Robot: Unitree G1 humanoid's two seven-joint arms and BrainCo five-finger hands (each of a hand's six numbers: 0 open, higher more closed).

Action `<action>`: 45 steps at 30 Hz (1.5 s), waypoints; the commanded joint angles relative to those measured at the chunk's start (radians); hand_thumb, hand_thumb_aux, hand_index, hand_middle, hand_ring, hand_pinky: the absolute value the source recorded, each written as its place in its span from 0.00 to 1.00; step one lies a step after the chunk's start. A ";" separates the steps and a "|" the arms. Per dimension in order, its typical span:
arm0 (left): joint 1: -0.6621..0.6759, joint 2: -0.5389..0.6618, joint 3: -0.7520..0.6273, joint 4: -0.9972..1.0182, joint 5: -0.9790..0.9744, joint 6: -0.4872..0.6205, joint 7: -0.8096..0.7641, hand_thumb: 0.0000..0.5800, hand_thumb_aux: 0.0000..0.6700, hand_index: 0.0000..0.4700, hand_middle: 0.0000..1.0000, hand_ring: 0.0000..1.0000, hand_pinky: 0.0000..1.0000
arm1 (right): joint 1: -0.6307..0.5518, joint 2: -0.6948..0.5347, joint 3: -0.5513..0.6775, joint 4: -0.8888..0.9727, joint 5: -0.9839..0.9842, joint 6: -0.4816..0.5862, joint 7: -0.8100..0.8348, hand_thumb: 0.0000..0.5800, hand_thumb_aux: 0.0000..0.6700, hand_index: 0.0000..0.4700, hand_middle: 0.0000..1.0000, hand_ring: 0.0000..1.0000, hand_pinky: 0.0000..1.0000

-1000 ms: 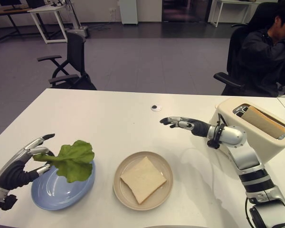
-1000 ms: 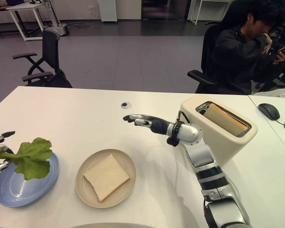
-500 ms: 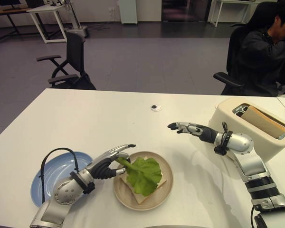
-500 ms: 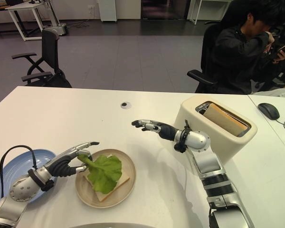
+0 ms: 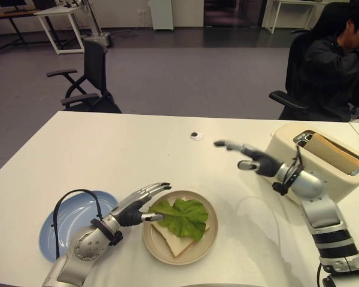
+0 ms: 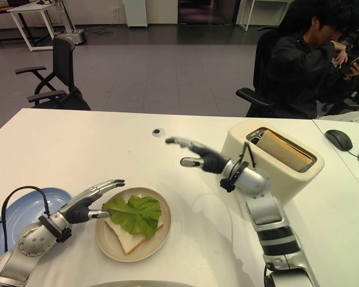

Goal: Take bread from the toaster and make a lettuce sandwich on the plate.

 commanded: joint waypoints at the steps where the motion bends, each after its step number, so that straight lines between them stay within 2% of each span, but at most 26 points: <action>1: 0.029 -0.003 0.015 -0.057 -0.064 -0.011 -0.014 0.00 0.00 0.00 0.00 0.00 0.00 | 0.104 -0.123 -0.296 -0.172 -0.087 -0.042 -0.100 0.00 0.00 0.00 0.00 0.00 0.00; 4: 0.034 -0.028 0.020 -0.097 -0.149 -0.022 -0.021 0.00 0.00 0.00 0.00 0.00 0.00 | 0.212 -0.272 -0.446 -0.028 -0.220 -0.096 -0.137 0.00 0.00 0.00 0.00 0.00 0.00; 7: 0.027 -0.047 0.027 -0.145 -0.249 -0.022 -0.036 0.00 0.00 0.00 0.00 0.00 0.00 | 0.294 -0.351 -0.515 0.103 -0.279 -0.105 -0.167 0.00 0.00 0.00 0.00 0.00 0.00; 8: 0.026 -0.051 0.032 -0.153 -0.269 -0.021 -0.039 0.00 0.00 0.00 0.00 0.00 0.00 | 0.307 -0.366 -0.519 0.136 -0.288 -0.106 -0.177 0.48 0.28 0.28 0.00 0.00 0.00; 9: 0.027 -0.054 0.040 -0.161 -0.284 -0.020 -0.041 0.00 0.00 0.00 0.00 0.00 0.00 | 0.313 -0.377 -0.511 0.164 -0.292 -0.105 -0.180 0.77 0.52 0.52 0.00 0.00 0.00; 10: 0.032 -0.054 0.047 -0.170 -0.296 -0.020 -0.042 0.00 0.00 0.00 0.00 0.00 0.00 | 0.317 -0.384 -0.498 0.185 -0.292 -0.104 -0.181 0.84 0.60 0.60 0.00 0.00 0.00; 13: 0.037 -0.054 0.060 -0.190 -0.318 -0.018 -0.053 0.00 0.00 0.00 0.00 0.00 0.00 | 0.332 -0.396 -0.471 0.219 -0.282 -0.093 -0.173 0.89 0.66 0.66 0.00 0.00 0.00; 14: 0.040 -0.056 0.061 -0.192 -0.319 -0.019 -0.056 0.00 0.00 0.00 0.00 0.00 0.00 | 0.335 -0.400 -0.464 0.225 -0.277 -0.091 -0.170 0.95 0.78 0.78 0.00 0.00 0.00; 15: 0.043 -0.058 0.062 -0.193 -0.316 -0.020 -0.057 0.00 0.00 0.00 0.00 0.00 0.00 | 0.335 -0.401 -0.458 0.227 -0.271 -0.089 -0.167 0.98 0.87 0.87 0.00 0.00 0.00; 16: 0.044 -0.061 0.062 -0.192 -0.313 -0.020 -0.058 0.00 0.00 0.00 0.00 0.00 0.00 | 0.333 -0.403 -0.450 0.228 -0.262 -0.088 -0.164 1.00 1.00 1.00 0.00 0.00 0.00; 19: 0.046 -0.065 0.063 -0.189 -0.303 -0.020 -0.061 0.00 0.00 0.00 0.00 0.00 0.00 | 0.322 -0.405 -0.432 0.219 -0.228 -0.077 -0.160 1.00 0.97 0.97 0.00 0.00 0.00; 20: 0.045 -0.066 0.064 -0.188 -0.299 -0.020 -0.062 0.00 0.00 0.00 0.00 0.00 0.00 | 0.316 -0.406 -0.428 0.219 -0.223 -0.072 -0.163 0.98 0.87 0.87 0.00 0.00 0.00; 21: 0.044 -0.067 0.064 -0.187 -0.298 -0.020 -0.063 0.00 0.00 0.00 0.00 0.00 0.00 | 0.309 -0.409 -0.426 0.222 -0.220 -0.068 -0.169 0.89 0.67 0.67 0.00 0.00 0.00; 22: 0.043 -0.068 0.064 -0.187 -0.296 -0.020 -0.063 0.00 0.00 0.00 0.00 0.00 0.00 | 0.303 -0.411 -0.426 0.227 -0.221 -0.065 -0.178 0.76 0.51 0.51 0.00 0.00 0.00; 23: 0.043 -0.069 0.064 -0.186 -0.296 -0.021 -0.065 0.00 0.00 0.00 0.00 0.00 0.00 | 0.293 -0.413 -0.430 0.234 -0.221 -0.062 -0.192 0.00 0.00 0.00 0.00 0.00 0.00; 29: 0.042 -0.081 0.059 -0.182 -0.294 -0.028 -0.074 0.00 0.00 0.00 0.00 0.00 0.00 | 0.239 -0.425 -0.466 0.272 -0.211 -0.067 -0.273 0.00 0.00 0.00 0.00 0.00 0.00; 38: 0.051 -0.083 0.061 -0.192 -0.289 -0.030 -0.084 0.00 0.00 0.00 0.00 0.00 0.00 | 0.275 -0.469 -0.359 0.389 -0.270 -0.096 -0.253 0.00 0.00 0.00 0.00 0.00 0.00; 39: 0.051 -0.083 0.061 -0.192 -0.288 -0.031 -0.085 0.00 0.00 0.00 0.00 0.00 0.00 | 0.277 -0.472 -0.349 0.397 -0.267 -0.099 -0.247 0.02 0.01 0.01 0.00 0.00 0.00; 40: 0.050 -0.084 0.061 -0.191 -0.287 -0.031 -0.085 0.00 0.00 0.00 0.00 0.00 0.00 | 0.279 -0.473 -0.341 0.401 -0.257 -0.104 -0.239 0.49 0.29 0.29 0.00 0.00 0.00; 41: 0.049 -0.084 0.061 -0.190 -0.285 -0.032 -0.085 0.00 0.00 0.00 0.00 0.00 0.00 | 0.280 -0.472 -0.336 0.400 -0.245 -0.108 -0.231 0.88 0.66 0.66 0.00 0.00 0.00; 42: 0.049 -0.084 0.062 -0.189 -0.285 -0.033 -0.085 0.00 0.00 0.00 0.00 0.00 0.00 | 0.282 -0.471 -0.333 0.395 -0.234 -0.112 -0.224 0.99 0.91 0.91 0.00 0.00 0.00; 43: 0.049 -0.084 0.063 -0.187 -0.285 -0.033 -0.086 0.00 0.00 0.00 0.00 0.00 0.00 | 0.282 -0.469 -0.329 0.389 -0.225 -0.119 -0.218 1.00 1.00 1.00 0.00 0.00 0.00; 45: 0.047 -0.084 0.065 -0.183 -0.284 -0.034 -0.085 0.00 0.00 0.00 0.00 0.00 0.00 | 0.280 -0.465 -0.329 0.378 -0.199 -0.124 -0.211 1.00 1.00 1.00 0.00 0.00 0.00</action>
